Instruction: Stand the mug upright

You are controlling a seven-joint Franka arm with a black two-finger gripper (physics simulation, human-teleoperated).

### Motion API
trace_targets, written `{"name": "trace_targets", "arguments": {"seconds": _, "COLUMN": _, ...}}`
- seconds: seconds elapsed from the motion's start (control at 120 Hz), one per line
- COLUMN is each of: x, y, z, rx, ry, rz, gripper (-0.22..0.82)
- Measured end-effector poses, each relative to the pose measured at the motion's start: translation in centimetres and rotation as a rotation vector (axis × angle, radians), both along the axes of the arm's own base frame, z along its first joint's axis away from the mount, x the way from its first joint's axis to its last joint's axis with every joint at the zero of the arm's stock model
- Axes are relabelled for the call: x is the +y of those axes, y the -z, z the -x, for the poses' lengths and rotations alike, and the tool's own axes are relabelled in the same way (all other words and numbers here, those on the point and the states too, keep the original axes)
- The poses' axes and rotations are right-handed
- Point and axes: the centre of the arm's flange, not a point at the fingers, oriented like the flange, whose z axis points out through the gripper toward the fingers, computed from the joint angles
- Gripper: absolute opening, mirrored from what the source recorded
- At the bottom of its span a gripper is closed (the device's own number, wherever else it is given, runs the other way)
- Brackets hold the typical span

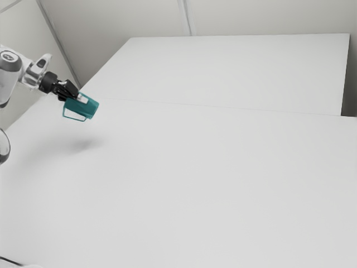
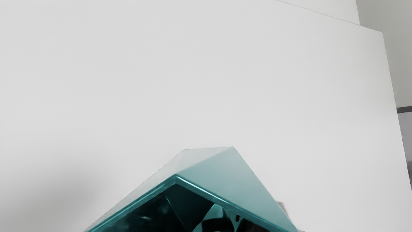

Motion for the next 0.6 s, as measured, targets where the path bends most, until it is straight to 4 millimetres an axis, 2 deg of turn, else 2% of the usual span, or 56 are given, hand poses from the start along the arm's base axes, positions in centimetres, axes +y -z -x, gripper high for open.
{"name": "trace_targets", "arguments": {"seconds": 0.05, "x": -2.9, "y": -1.2, "z": -0.9, "rx": 0.016, "ry": 0.059, "rz": -0.088, "gripper": -0.17}}
{"name": "trace_targets", "arguments": {"seconds": 0.158, "x": -7.7, "y": -3.6, "z": -1.9, "rx": 0.044, "ry": 0.167, "rz": -0.270, "gripper": -0.18}}
{"name": "trace_targets", "arguments": {"seconds": 0.308, "x": -16.0, "y": -3.7, "z": -3.5, "rx": 0.103, "ry": 0.307, "rz": -0.462, "gripper": -0.18}}
{"name": "trace_targets", "arguments": {"seconds": 0.408, "x": -20.5, "y": -3.7, "z": -2.2, "rx": 0.137, "ry": 0.357, "rz": -0.558, "gripper": -0.18}}
{"name": "trace_targets", "arguments": {"seconds": 0.533, "x": -26.2, "y": -2.5, "z": 0.9, "rx": 0.149, "ry": 0.411, "rz": -0.662, "gripper": -0.18}}
{"name": "trace_targets", "arguments": {"seconds": 0.6, "x": -28.6, "y": -2.6, "z": 2.6, "rx": 0.131, "ry": 0.424, "rz": -0.719, "gripper": -0.18}}
